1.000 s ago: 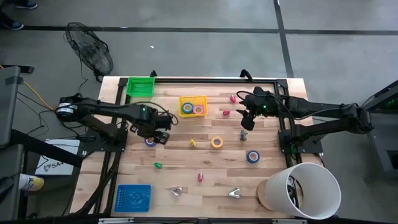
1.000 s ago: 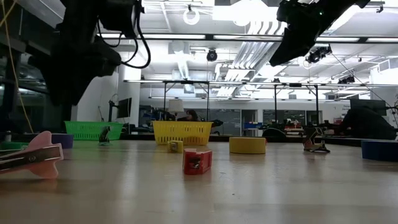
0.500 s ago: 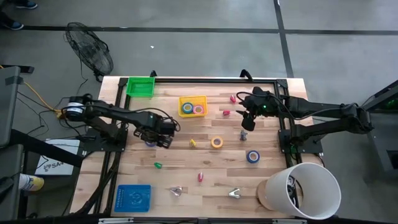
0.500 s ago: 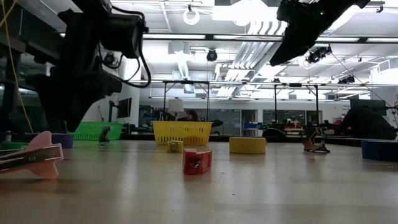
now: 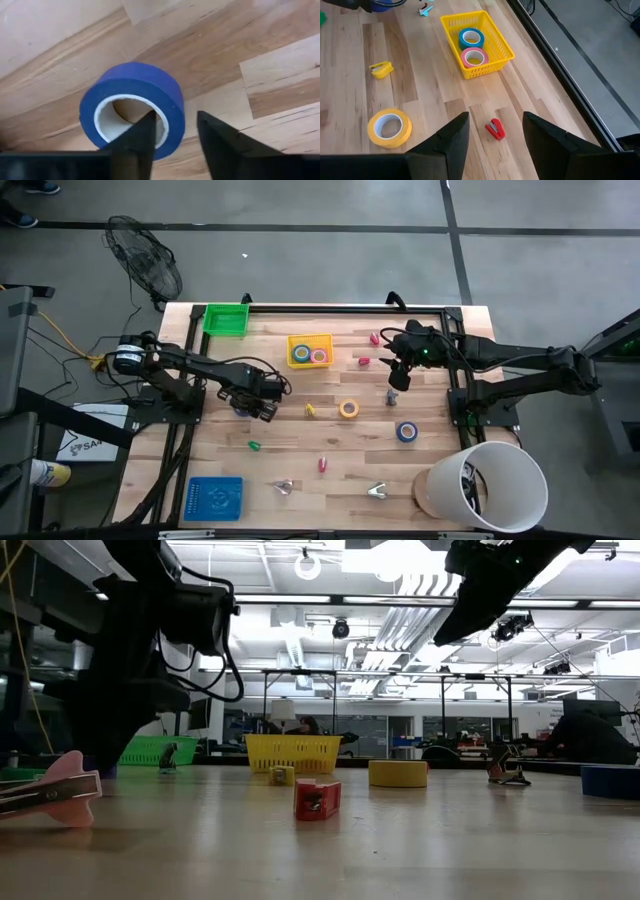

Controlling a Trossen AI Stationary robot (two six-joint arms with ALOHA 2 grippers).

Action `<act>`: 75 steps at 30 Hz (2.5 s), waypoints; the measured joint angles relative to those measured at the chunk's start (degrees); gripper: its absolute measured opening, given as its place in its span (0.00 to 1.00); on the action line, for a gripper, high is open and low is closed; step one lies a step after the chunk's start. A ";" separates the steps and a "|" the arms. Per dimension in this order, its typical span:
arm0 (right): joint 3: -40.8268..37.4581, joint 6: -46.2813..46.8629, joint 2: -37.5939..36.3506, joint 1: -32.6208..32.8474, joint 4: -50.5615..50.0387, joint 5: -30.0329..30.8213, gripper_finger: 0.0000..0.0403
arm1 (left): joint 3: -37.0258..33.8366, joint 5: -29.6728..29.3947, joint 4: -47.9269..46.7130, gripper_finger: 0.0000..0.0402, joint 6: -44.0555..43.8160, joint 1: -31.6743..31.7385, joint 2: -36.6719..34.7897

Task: Pick and place Stapler, Stapler remover, tape
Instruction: Put the dark blue tape into the yellow bin

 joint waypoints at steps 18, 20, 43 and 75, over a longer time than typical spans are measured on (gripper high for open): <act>0.00 0.01 0.00 0.00 0.00 0.40 0.44 | 8.72 -7.39 -2.67 0.10 20.10 1.42 -0.20; 0.00 0.01 0.00 0.00 0.00 0.44 0.44 | 11.55 -8.98 -3.30 0.09 24.27 2.95 -0.20; 0.00 0.62 0.00 0.00 0.02 0.46 0.44 | 23.34 -7.25 13.48 0.11 88.59 21.83 5.63; 0.00 0.64 -0.01 -0.02 0.02 3.03 0.44 | 36.04 -4.20 3.16 0.11 95.33 25.86 21.33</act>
